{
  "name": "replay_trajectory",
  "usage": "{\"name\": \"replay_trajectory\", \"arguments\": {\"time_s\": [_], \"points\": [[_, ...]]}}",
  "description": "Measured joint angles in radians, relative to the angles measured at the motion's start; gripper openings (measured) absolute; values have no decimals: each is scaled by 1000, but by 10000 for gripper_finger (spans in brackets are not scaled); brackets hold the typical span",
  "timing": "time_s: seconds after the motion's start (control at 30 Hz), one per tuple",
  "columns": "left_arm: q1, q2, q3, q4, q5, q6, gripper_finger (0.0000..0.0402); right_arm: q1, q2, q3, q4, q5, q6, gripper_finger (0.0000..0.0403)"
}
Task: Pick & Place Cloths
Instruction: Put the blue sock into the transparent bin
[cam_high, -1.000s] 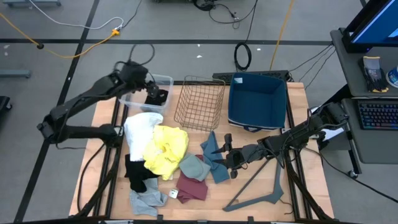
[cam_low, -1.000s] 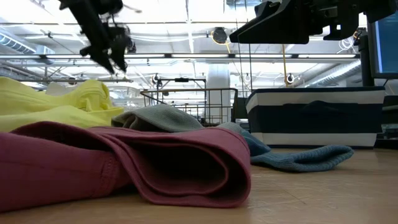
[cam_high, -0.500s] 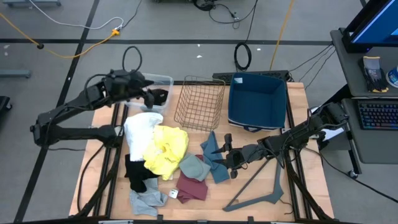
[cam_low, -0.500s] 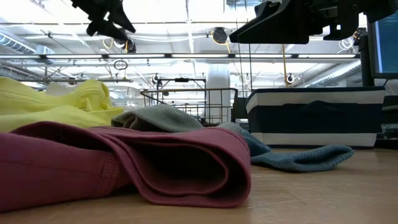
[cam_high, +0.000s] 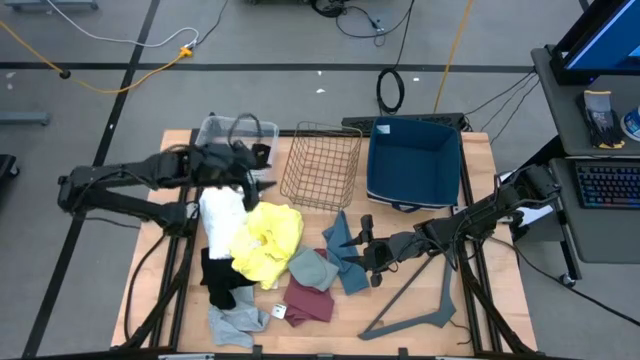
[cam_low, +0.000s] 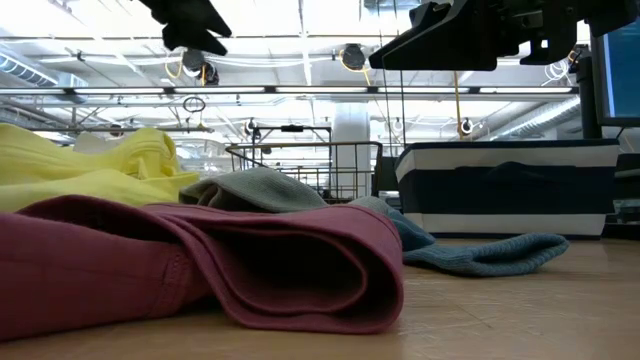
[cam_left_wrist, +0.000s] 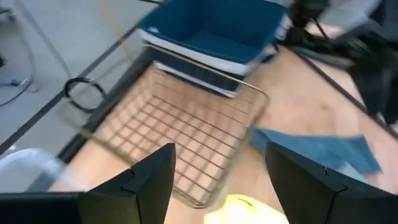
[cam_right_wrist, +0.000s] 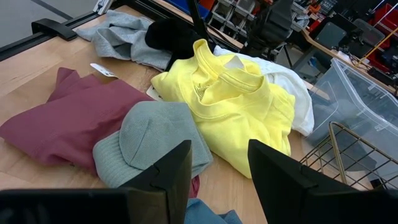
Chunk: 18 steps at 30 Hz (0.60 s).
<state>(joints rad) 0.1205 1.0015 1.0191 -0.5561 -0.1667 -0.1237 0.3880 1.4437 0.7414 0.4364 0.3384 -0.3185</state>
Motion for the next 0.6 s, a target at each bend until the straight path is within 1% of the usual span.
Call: {"name": "replay_trajectory", "arguments": {"time_s": [0.2, 0.33, 0.5, 0.6], "points": [[-183, 121, 0, 71, -72, 71, 250, 0, 0, 0, 0, 0, 0, 153], [-285, 209, 0, 114, -116, 114, 250, 0, 0, 0, 0, 0, 0, 153], [-377, 290, 0, 124, -173, 114, 250, 0, 0, 0, 2, 0, 0, 153], [-415, 312, 0, 118, -181, 93, 250, 0, 0, 0, 3, 0, 0, 153]]}}
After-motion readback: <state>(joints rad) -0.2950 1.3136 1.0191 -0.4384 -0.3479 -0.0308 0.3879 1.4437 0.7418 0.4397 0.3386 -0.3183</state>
